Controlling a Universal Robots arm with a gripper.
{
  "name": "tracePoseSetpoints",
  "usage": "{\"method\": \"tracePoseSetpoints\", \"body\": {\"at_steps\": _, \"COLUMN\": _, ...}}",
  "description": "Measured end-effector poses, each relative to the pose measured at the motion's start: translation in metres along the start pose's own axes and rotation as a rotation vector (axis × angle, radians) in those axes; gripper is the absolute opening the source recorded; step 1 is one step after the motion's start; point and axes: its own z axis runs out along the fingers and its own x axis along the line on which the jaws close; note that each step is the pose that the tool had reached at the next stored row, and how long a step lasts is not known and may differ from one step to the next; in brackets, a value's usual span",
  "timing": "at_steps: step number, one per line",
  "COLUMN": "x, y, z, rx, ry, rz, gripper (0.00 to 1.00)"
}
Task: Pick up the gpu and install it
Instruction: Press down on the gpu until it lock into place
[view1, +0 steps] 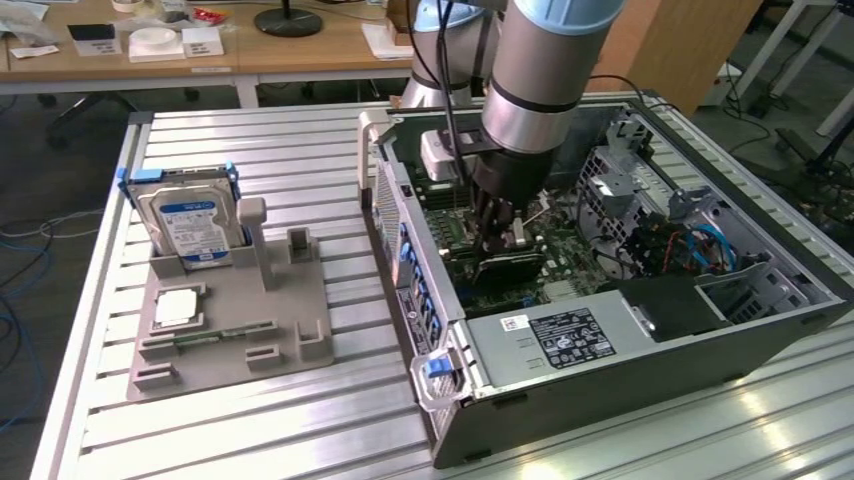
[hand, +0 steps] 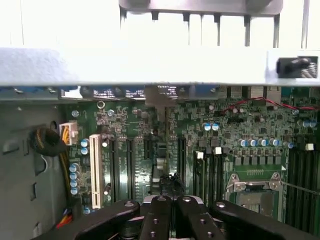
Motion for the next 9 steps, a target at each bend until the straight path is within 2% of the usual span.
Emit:
{"method": "tracePoseSetpoints", "body": {"at_steps": 7, "x": 0.0103, "y": 0.0042, "z": -0.0009, "rx": 0.0, "ry": 0.0, "rz": 0.0, "gripper": 0.11}}
{"method": "tracePoseSetpoints", "body": {"at_steps": 8, "x": 0.011, "y": 0.0043, "z": -0.0012, "rx": -0.0008, "ry": 0.0001, "rz": 0.0, "gripper": 0.11}}
{"method": "tracePoseSetpoints", "body": {"at_steps": 9, "x": 0.0116, "y": 0.0042, "z": -0.0013, "rx": -0.0042, "ry": 0.0001, "rz": 0.0, "gripper": 0.11}}
